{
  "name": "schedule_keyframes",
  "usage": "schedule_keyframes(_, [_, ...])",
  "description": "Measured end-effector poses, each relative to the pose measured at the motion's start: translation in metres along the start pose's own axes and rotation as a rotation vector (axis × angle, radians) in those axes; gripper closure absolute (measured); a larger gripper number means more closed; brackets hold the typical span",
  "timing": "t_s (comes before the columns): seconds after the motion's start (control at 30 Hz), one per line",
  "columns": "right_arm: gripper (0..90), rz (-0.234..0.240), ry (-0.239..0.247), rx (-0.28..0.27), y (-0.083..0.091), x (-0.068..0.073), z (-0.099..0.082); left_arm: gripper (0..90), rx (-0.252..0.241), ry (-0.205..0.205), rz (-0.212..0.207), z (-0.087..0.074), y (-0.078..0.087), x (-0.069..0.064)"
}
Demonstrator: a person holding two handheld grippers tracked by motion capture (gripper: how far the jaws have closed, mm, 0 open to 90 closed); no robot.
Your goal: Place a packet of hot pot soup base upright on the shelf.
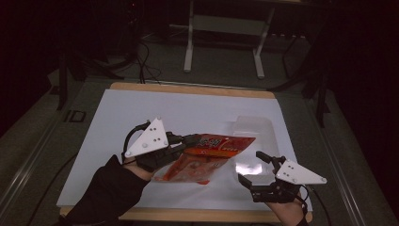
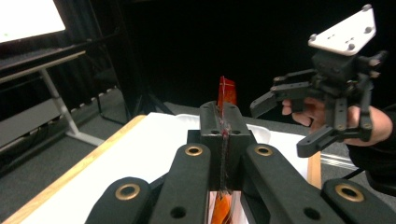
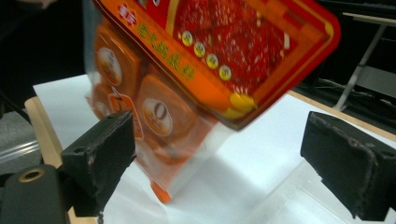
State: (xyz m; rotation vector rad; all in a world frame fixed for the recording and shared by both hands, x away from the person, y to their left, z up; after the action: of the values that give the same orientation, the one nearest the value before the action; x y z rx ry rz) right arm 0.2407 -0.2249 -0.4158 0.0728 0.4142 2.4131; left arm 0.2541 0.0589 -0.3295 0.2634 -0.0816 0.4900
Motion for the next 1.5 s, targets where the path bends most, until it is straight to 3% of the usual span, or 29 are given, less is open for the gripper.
schedule_keyframes(0.17, [10.0, 0.009, 0.017, 0.013, -0.003, 0.001, 0.001, 90.0, -0.027, -0.008, -0.026, 0.007, 0.007, -0.001])
schedule_keyframes(0.33, [14.5, 0.023, -0.001, -0.001, -0.009, -0.002, 0.007, 90.0, -0.052, -0.024, -0.066, 0.017, 0.014, -0.006])
schedule_keyframes(0.43, [17.0, 0.032, 0.005, -0.012, -0.008, -0.002, 0.01, 90.0, -0.064, -0.012, -0.087, 0.018, 0.016, -0.007])
schedule_keyframes(0.5, [21.3, 0.067, -0.001, -0.03, -0.006, 0.0, 0.015, 90.0, -0.067, -0.019, -0.089, 0.02, 0.018, -0.009])
schedule_keyframes(0.6, [23.0, 0.08, 0.0, -0.039, -0.005, 0.0, 0.017, 90.0, -0.065, -0.02, -0.093, 0.02, 0.017, -0.011])
schedule_keyframes(0.63, [28.1, 0.124, -0.015, -0.075, -0.003, 0.004, 0.023, 90.0, -0.066, -0.026, -0.101, 0.019, 0.017, -0.014])
schedule_keyframes(0.7, [29.3, 0.134, -0.013, -0.082, -0.004, 0.006, 0.025, 90.0, -0.075, -0.023, -0.103, 0.019, 0.016, -0.016])
schedule_keyframes(0.83, [37.1, 0.19, -0.091, -0.125, -0.004, 0.003, 0.024, 90.0, -0.091, -0.02, -0.097, 0.02, 0.017, -0.016])
schedule_keyframes(0.87, [37.1, 0.19, -0.091, -0.125, -0.004, 0.003, 0.024, 90.0, -0.091, -0.02, -0.097, 0.02, 0.017, -0.016])
schedule_keyframes(0.9, [42.8, 0.224, -0.122, -0.137, -0.003, -0.001, 0.023, 90.0, -0.089, -0.015, -0.094, 0.019, 0.017, -0.015])
schedule_keyframes(1.0, [50.6, 0.223, -0.087, -0.107, -0.005, -0.002, 0.02, 90.0, -0.09, -0.014, -0.098, 0.017, 0.016, -0.014])
schedule_keyframes(1.13, [61.3, 0.26, -0.068, -0.103, -0.007, -0.001, 0.018, 90.0, -0.085, -0.007, -0.092, 0.014, 0.016, -0.012])
schedule_keyframes(1.17, [67.7, 0.299, -0.04, -0.098, -0.008, 0.004, 0.018, 90.0, -0.08, -0.002, -0.092, 0.012, 0.013, -0.012])
schedule_keyframes(1.2, [76.8, 0.301, -0.016, -0.08, -0.009, 0.007, 0.019, 90.0, -0.071, -0.001, -0.095, 0.011, 0.012, -0.012])
schedule_keyframes(1.3, [88.5, 0.313, 0.043, -0.037, -0.014, 0.015, 0.019, 90.0, -0.058, 0.001, -0.094, 0.007, 0.009, -0.011])
schedule_keyframes(1.4, [90.0, 0.343, 0.039, -0.007, -0.017, 0.018, 0.018, 90.0, -0.048, -0.002, -0.088, 0.005, 0.009, -0.008])
schedule_keyframes(1.5, [90.0, 0.336, 0.048, 0.012, -0.019, 0.019, 0.02, 90.0, -0.029, -0.008, -0.087, 0.002, 0.01, -0.002])
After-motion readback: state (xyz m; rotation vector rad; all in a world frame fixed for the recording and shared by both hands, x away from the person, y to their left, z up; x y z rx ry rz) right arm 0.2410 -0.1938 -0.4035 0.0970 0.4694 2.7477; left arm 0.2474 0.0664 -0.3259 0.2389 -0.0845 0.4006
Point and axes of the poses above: each handheld gripper's, and its own axes: y roughly backward along the jaws, z roughly out of its top, x roughly to its left, the point moved 4 cm from there along -y, roughly forward along the jaws, and after that the axes turned 1 degree about x, right-handed, at the moved point
